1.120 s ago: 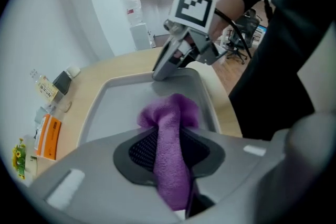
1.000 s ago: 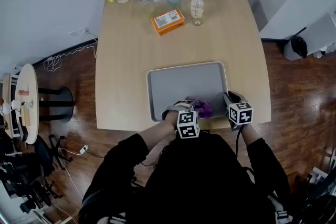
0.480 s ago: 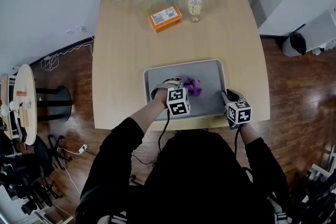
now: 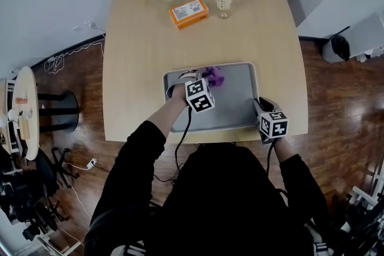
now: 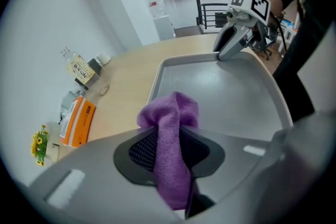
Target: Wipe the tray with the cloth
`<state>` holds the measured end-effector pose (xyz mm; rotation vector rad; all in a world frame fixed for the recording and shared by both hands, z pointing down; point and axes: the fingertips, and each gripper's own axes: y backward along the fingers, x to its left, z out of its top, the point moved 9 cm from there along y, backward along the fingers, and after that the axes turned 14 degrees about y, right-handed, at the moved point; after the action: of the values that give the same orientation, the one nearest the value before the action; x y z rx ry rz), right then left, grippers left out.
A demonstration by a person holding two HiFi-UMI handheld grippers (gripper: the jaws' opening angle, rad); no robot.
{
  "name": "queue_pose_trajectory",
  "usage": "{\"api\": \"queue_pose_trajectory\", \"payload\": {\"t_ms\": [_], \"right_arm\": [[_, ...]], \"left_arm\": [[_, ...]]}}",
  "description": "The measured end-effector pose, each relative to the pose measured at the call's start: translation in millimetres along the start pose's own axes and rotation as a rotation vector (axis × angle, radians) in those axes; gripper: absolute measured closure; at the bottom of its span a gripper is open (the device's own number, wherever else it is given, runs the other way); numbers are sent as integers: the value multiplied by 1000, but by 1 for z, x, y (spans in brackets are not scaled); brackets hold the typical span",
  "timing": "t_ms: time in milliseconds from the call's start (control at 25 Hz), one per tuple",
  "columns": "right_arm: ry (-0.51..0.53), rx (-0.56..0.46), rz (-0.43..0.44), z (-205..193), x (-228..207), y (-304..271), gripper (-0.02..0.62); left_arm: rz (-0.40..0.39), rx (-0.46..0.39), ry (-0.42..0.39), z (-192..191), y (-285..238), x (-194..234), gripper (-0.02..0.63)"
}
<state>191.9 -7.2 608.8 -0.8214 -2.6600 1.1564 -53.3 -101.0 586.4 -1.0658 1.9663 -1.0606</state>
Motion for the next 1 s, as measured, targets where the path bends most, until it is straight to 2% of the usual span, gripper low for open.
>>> {"api": "queue_pose_trajectory", "payload": {"t_ms": [320,560,840,1000], "right_arm": [[9,6,8,0,-3,1,511],[6,7,14,2,-5,0,511],[9,17,15,2,-3,-1,511],[6,17,17,3,-1,1,511]], "left_arm": [[-78,-30,11,-25,22,-64,525],[-190,-46,18,-42,40,-110,525],[-258,-44,39,-62,53,-133,525],[-280,-52,-15,-67,56,-128,524]]}}
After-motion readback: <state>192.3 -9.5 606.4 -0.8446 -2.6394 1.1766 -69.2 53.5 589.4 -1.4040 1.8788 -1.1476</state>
